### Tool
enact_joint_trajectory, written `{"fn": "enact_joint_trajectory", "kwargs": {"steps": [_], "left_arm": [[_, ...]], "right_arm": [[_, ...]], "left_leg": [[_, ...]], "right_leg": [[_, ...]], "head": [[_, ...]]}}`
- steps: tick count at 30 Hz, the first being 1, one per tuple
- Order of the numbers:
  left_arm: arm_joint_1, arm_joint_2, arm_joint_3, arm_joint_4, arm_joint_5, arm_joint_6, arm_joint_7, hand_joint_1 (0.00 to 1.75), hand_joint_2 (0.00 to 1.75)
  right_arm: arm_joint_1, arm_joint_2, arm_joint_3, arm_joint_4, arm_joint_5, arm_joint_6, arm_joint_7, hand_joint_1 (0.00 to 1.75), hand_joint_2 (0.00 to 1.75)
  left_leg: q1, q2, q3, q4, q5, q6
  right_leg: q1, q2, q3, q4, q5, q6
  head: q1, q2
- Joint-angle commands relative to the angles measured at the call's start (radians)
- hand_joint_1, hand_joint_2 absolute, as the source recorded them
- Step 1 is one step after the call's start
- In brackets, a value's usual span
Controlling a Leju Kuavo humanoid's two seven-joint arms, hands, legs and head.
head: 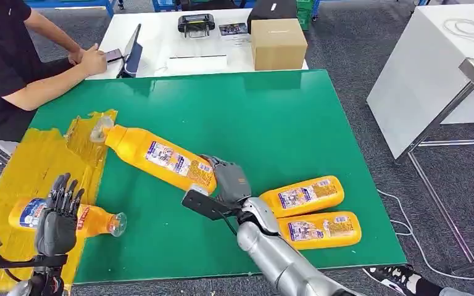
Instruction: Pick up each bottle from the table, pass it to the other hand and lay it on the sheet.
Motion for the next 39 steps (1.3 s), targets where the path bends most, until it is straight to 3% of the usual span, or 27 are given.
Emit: {"fn": "enact_joint_trajectory", "kwargs": {"steps": [1,19,20,31,39], "left_arm": [[0.051,-0.060,-0.075,-0.089,0.008,0.002,0.015,0.00,1.75],[0.110,-0.096,-0.197,-0.186,0.104,-0.044,0.042,0.00,1.75],[0.113,-0.097,-0.202,-0.191,0.105,-0.044,0.042,0.00,1.75],[0.120,-0.097,-0.216,-0.202,0.098,-0.024,0.035,0.00,1.75],[0.129,-0.105,-0.238,-0.204,0.074,-0.008,0.006,0.00,1.75]], "right_arm": [[0.054,0.000,0.085,-0.115,0.053,-0.007,0.005,1.75,1.75],[0.057,0.034,0.142,-0.048,0.094,0.009,0.019,1.75,1.75],[0.058,0.036,0.148,-0.048,0.098,0.014,0.018,1.75,1.75],[0.070,0.049,0.181,-0.058,0.117,0.030,0.022,1.75,1.75],[0.083,0.054,0.472,-0.058,0.000,0.046,0.088,1.75,1.75]], "left_leg": [[0.000,-0.001,0.002,0.000,-0.001,0.001],[0.002,-0.001,0.006,0.000,-0.004,0.002],[0.000,0.000,0.002,0.000,-0.001,0.001],[0.001,0.000,0.004,0.000,-0.002,0.002],[0.001,0.000,0.005,-0.001,-0.004,0.001]], "right_leg": [[0.000,-0.001,0.002,-0.001,-0.001,0.000],[0.002,-0.003,0.009,-0.003,-0.004,0.000],[0.000,-0.001,0.003,-0.001,-0.001,0.000],[0.001,-0.002,0.005,-0.002,-0.002,0.000],[0.002,-0.001,0.007,-0.003,-0.003,-0.001]], "head": [[0.000,0.000],[0.000,0.000],[0.000,0.000],[0.000,0.000],[0.001,0.000]]}}
